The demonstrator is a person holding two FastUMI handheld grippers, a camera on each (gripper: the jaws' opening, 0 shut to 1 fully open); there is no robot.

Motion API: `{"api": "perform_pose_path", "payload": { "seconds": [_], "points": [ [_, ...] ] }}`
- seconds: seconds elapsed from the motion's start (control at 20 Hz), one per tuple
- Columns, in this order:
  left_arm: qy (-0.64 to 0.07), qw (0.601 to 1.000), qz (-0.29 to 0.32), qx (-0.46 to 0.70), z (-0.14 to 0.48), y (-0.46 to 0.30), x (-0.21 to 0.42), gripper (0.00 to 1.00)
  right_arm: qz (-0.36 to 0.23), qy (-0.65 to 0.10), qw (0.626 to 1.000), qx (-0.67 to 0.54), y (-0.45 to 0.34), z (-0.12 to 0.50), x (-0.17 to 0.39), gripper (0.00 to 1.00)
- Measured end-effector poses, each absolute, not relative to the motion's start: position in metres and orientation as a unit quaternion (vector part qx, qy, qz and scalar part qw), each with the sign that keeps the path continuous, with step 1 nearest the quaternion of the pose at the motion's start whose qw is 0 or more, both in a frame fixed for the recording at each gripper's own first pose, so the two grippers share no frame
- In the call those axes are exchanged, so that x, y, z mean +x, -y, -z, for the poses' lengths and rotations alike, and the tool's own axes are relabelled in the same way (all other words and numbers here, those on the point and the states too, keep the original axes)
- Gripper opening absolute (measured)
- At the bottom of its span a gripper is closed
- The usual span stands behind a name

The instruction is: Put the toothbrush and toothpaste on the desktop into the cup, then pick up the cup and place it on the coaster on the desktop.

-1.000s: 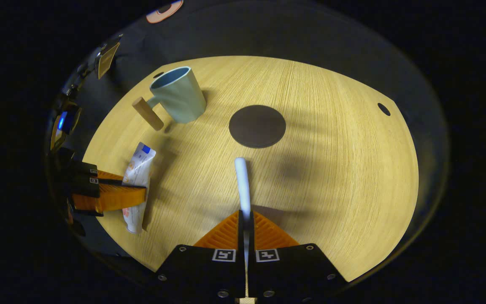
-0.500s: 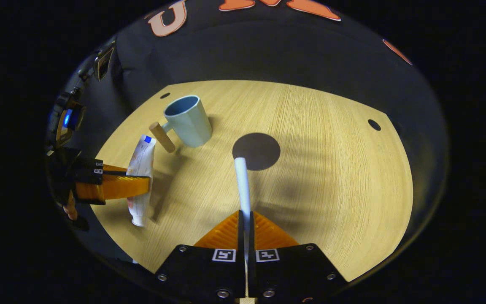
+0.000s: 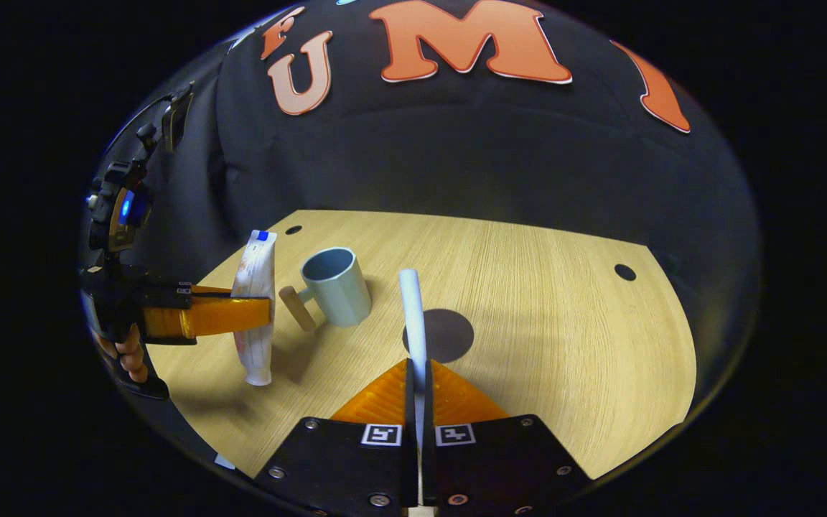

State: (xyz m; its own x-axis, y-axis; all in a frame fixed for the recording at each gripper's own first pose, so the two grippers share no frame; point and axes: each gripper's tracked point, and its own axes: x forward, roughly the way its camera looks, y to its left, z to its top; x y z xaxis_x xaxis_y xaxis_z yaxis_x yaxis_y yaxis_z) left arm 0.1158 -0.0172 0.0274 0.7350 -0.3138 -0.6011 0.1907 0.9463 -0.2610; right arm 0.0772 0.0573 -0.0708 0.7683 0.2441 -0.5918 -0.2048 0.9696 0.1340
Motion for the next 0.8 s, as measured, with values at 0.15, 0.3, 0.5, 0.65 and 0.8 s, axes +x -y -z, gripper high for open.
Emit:
{"api": "perform_pose_path", "payload": {
  "seconds": [0.15,0.3,0.5,0.65,0.8],
  "points": [
    [-0.281,0.948,0.123,-0.088,-0.05,0.012,0.131,0.14,-0.123,-0.288,0.949,0.033,-0.061,0.057,0.085,0.03],
    [-0.214,0.968,0.103,-0.077,-0.081,0.0,0.149,0.14,-0.128,-0.264,0.955,0.031,-0.069,0.053,0.094,0.03],
    [-0.137,0.985,0.082,-0.064,-0.13,-0.019,0.164,0.14,-0.136,-0.246,0.959,0.036,-0.079,0.052,0.106,0.03],
    [-0.09,0.992,0.062,-0.056,-0.143,-0.031,0.182,0.14,-0.136,-0.23,0.963,0.041,-0.079,0.047,0.107,0.03],
    [-0.062,0.995,0.056,-0.062,-0.142,-0.034,0.201,0.14,-0.133,-0.212,0.967,0.037,-0.078,0.043,0.111,0.03]
  ]
}}
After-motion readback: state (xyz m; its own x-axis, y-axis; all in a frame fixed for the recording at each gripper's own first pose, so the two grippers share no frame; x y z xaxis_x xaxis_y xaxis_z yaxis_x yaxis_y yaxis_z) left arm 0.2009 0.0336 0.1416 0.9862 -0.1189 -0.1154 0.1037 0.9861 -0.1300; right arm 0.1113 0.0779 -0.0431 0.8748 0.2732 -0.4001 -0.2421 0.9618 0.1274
